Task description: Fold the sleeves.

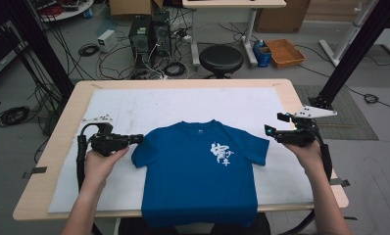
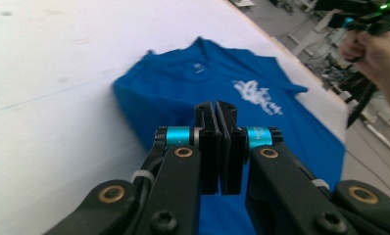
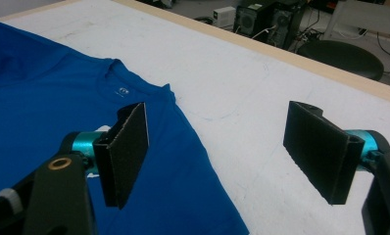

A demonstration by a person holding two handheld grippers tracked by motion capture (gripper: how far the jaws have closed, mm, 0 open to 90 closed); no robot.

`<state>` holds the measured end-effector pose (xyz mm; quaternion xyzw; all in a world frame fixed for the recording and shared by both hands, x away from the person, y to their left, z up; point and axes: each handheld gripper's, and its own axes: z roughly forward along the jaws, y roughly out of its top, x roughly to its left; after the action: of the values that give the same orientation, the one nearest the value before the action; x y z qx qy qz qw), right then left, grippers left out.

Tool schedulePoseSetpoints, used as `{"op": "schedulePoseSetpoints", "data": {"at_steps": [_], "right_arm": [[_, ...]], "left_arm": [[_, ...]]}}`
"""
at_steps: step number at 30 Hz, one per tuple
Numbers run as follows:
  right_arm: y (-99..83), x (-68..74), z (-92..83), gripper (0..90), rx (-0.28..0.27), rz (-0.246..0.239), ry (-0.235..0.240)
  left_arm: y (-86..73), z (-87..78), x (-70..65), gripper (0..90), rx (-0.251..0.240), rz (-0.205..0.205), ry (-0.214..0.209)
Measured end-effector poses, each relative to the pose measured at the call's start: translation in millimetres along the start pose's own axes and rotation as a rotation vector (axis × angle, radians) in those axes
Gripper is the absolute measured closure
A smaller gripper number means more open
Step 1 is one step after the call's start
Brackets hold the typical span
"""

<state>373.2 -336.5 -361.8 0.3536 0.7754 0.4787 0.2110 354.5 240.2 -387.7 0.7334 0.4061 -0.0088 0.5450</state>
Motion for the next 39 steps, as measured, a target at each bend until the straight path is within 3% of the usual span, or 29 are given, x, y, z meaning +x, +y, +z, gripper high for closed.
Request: {"op": "schedulePoseSetpoints", "data": {"at_steps": [2,6,9,10,18,20,22,23,27,28,30,31,32,33,37,38,39], "right_arm": [[-0.5,-0.2,0.6,24.8,0.001,-0.001,0.000],[-0.4,-0.2,-0.3,24.8,0.000,-0.004,0.000],[-0.5,-0.4,-0.4,24.8,0.000,0.000,0.004],[-0.8,-0.4,0.1,24.8,0.001,0.001,0.003],[-1.6,0.6,2.5,24.8,0.014,-0.004,0.004],[-1.7,0.5,2.5,24.8,0.014,-0.004,0.004],[-2.7,-0.2,3.0,24.8,0.016,-0.003,0.003],[-3.0,-0.4,3.5,24.8,0.017,-0.004,0.001],[-4.3,-0.8,3.8,24.9,0.027,0.005,-0.007],[-4.6,-1.4,3.9,25.6,0.026,0.004,-0.010],[-5.7,-2.6,3.5,26.4,0.033,0.016,-0.022],[-6.6,-3.7,3.7,26.8,0.035,0.024,-0.026],[-7.8,-5.0,3.9,28.0,0.039,0.031,-0.033],[-8.8,-6.1,4.3,30.8,0.041,0.037,-0.039],[-16.7,-12.5,7.4,44.8,0.084,0.085,-0.068],[-19.2,-13.8,8.7,47.7,0.096,0.100,-0.072],[-21.7,-15.3,10.4,50.6,0.106,0.108,-0.071]], "left_arm": [[4.5,12.3,-10.8,88.2,-0.009,-0.012,-0.024],[6.3,31.6,-20.0,88.2,-0.023,-0.057,-0.041],[6.3,42.7,-25.2,88.2,-0.019,-0.062,-0.045],[5.9,54.4,-30.2,88.2,-0.003,-0.061,-0.043],[0.5,98.3,-33.5,88.1,0.049,-0.072,-0.060],[-0.3,102.5,-33.7,87.9,0.056,-0.072,-0.059],[-1.9,108.7,-33.6,76.3,0.047,-0.059,-0.070],[-2.3,110.4,-33.8,74.2,0.017,-0.050,-0.078],[-0.4,103.5,-32.8,59.7,-0.032,-0.017,-0.052],[0.8,92.9,-30.6,57.1,-0.077,0.003,-0.020],[1.7,79.1,-27.6,52.2,-0.110,0.051,0.039],[1.7,79.1,-27.6,50.9,-0.110,0.051,0.039],[1.8,71.4,-25.2,49.1,-0.120,0.080,0.071],[1.2,55.0,-18.8,48.8,-0.146,0.112,0.138],[1.0,22.9,-3.7,47.8,-0.186,0.145,0.253],[1.0,22.9,-3.7,47.8,-0.186,0.145,0.253],[1.1,9.2,2.0,47.8,-0.205,0.167,0.295]]}}
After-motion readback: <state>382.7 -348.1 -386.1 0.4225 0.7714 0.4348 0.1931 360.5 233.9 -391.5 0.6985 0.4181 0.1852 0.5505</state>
